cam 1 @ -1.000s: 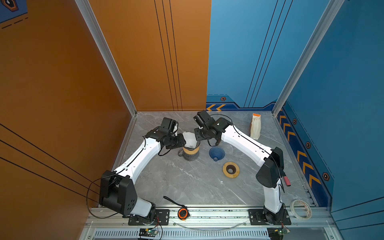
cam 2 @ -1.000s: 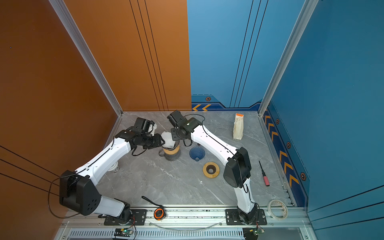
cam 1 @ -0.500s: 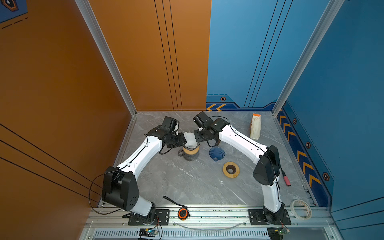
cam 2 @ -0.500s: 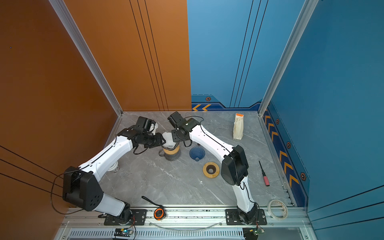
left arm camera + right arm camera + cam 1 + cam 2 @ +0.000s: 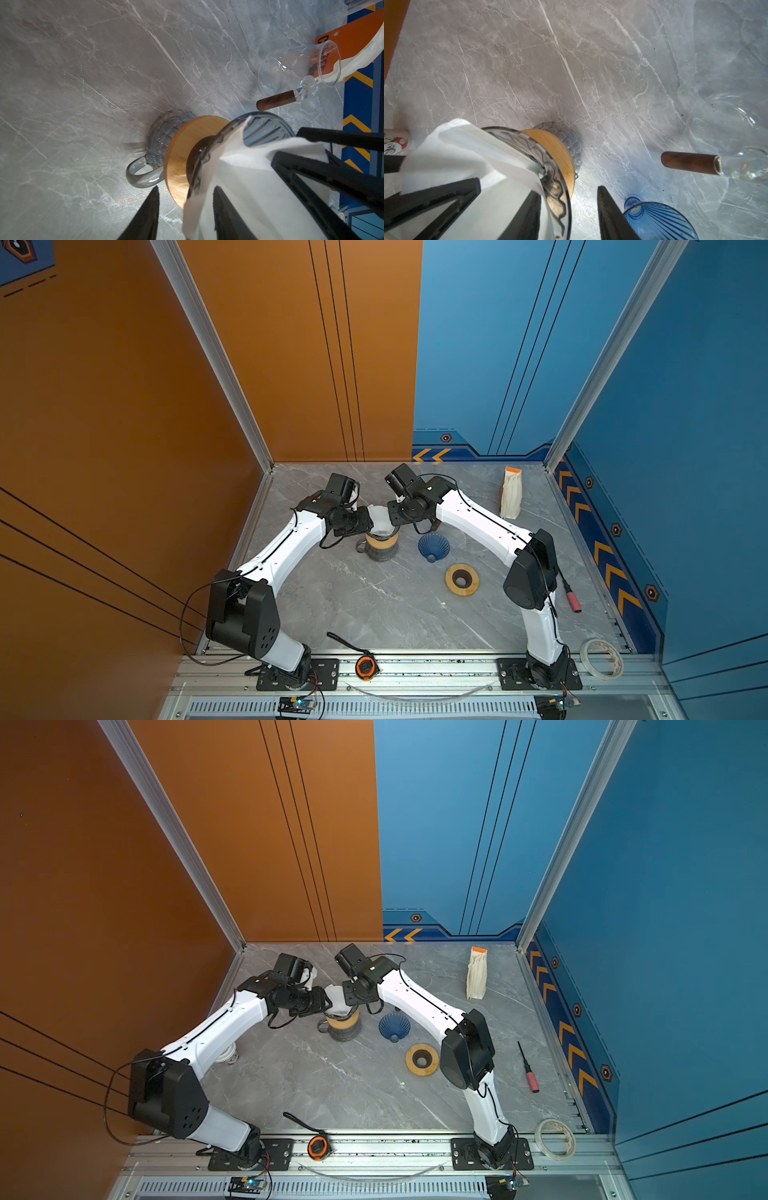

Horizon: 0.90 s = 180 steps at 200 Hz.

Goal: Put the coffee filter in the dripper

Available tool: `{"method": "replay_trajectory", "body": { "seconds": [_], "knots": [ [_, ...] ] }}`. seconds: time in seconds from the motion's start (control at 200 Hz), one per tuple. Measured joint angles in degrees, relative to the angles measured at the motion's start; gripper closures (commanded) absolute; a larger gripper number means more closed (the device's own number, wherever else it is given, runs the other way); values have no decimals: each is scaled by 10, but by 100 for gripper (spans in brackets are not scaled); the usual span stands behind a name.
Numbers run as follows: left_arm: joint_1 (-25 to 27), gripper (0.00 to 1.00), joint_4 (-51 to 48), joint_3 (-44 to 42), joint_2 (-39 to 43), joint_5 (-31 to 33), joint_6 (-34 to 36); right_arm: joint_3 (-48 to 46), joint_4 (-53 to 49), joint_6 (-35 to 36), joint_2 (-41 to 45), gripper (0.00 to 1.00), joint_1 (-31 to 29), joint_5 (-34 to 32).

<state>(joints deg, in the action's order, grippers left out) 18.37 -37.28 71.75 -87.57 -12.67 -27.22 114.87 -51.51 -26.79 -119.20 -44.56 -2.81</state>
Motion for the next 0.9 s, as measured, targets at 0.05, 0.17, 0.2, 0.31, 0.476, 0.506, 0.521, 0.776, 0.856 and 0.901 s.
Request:
{"method": "replay_trajectory", "body": {
  "seconds": [0.05, 0.17, 0.2, 0.31, 0.476, 0.506, 0.521, 0.776, 0.856, 0.901],
  "knots": [
    [0, 56, 0, 0, -2, 0, 0, 0, 0, 0, -6, 57, 0, 0],
    [0, 56, 0, 0, -7, 0, 2, 0, -4, 0, -16, 57, 0, 0],
    [0, 56, 0, 0, -8, 0, 2, 0, -5, 0, -17, 57, 0, 1],
    [0, 56, 0, 0, -10, 0, 2, 0, -5, 0, -17, 57, 0, 1],
    [0, 56, 0, 0, -10, 0, 2, 0, -5, 0, -17, 55, 0, 2],
    [0, 56, 0, 0, -10, 0, 2, 0, -6, 0, -17, 54, 0, 3],
    [0, 56, 0, 0, -10, 0, 2, 0, -5, 0, -17, 54, 0, 2],
    [0, 55, -1, 0, -10, 5, 4, 0, -6, 0, -17, 53, 5, 11],
    [0, 55, -1, 0, -10, 5, 4, 0, -6, 0, -17, 53, 7, 14],
    [0, 55, -1, 0, -10, 5, 4, 0, -6, 0, -17, 53, 7, 15]
  ]
}}
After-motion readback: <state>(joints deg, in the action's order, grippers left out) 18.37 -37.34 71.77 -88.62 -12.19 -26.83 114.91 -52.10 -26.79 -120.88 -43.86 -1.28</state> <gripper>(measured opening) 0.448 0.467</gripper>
